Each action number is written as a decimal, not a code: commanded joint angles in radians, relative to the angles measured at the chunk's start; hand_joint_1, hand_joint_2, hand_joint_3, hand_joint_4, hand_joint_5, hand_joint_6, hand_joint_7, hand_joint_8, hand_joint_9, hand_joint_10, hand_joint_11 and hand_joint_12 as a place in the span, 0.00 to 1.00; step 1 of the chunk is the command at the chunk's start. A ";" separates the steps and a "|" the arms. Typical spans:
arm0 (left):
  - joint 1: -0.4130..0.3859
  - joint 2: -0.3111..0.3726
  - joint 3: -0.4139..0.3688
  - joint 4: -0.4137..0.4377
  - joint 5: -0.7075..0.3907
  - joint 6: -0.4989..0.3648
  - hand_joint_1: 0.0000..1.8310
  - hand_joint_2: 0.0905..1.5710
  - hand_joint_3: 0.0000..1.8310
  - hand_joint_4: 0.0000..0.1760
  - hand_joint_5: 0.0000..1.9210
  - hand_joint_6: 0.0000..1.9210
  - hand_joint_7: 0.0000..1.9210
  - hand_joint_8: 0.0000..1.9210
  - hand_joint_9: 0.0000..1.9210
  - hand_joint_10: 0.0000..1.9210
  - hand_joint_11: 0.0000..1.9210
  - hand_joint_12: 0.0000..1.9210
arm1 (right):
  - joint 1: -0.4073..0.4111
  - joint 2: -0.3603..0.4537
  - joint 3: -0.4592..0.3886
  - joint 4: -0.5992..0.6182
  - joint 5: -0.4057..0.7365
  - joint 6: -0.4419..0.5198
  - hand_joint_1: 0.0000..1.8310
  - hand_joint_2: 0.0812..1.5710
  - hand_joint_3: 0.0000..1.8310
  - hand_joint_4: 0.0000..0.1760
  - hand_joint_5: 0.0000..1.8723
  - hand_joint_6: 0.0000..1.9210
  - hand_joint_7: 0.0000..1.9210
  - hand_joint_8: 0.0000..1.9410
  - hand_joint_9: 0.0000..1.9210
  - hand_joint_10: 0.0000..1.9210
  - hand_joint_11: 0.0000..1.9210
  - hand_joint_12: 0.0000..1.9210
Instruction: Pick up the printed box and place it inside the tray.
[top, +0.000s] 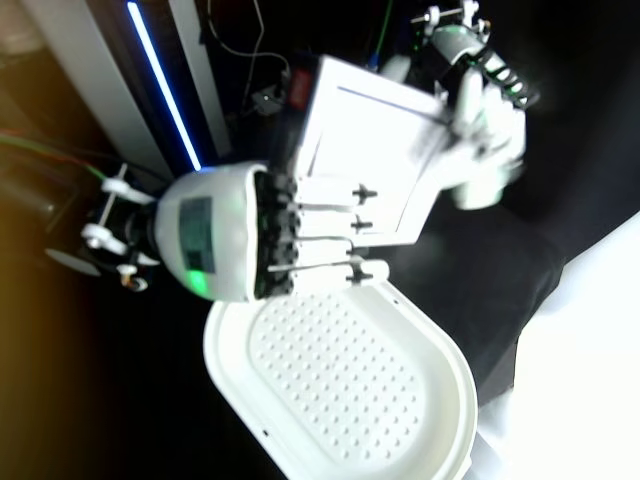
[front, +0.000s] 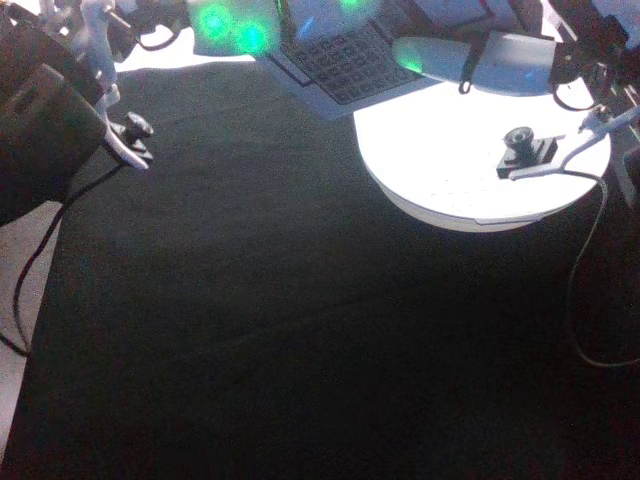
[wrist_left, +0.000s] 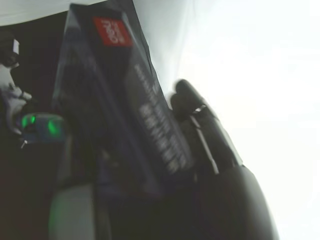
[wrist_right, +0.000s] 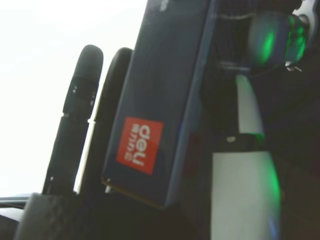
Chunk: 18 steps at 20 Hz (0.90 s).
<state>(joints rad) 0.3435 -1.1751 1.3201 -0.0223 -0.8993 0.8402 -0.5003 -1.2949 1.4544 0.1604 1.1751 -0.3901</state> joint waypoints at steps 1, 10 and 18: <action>-0.009 0.014 0.001 -0.010 -0.119 -0.005 0.05 0.51 0.00 0.55 0.00 0.00 0.00 0.00 0.00 0.00 0.00 0.08 | 0.024 0.008 0.006 -0.004 0.125 0.011 0.70 0.66 0.00 0.00 0.58 0.27 0.59 0.52 0.62 0.54 0.52 0.80; 0.015 0.080 -0.019 -0.032 -0.147 -0.008 0.00 0.50 0.00 1.00 0.00 0.00 0.00 0.00 0.00 0.00 0.00 0.00 | 0.088 0.082 0.012 -0.099 0.056 -0.001 0.65 0.65 0.00 0.00 0.60 0.38 0.56 0.43 0.50 0.67 0.38 0.90; 0.156 0.151 -0.058 -0.162 -0.283 -0.008 0.01 0.49 0.00 1.00 0.00 0.00 0.00 0.00 0.00 0.00 0.00 0.00 | 0.186 0.162 -0.058 -0.234 -0.069 -0.198 0.65 0.66 0.00 0.00 0.58 0.41 0.60 1.00 0.74 1.00 0.78 1.00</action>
<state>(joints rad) 0.5129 -1.0359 1.2575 -0.1646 -1.0519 0.8375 -0.3264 -1.1442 1.3937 -0.1097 1.0050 -0.5880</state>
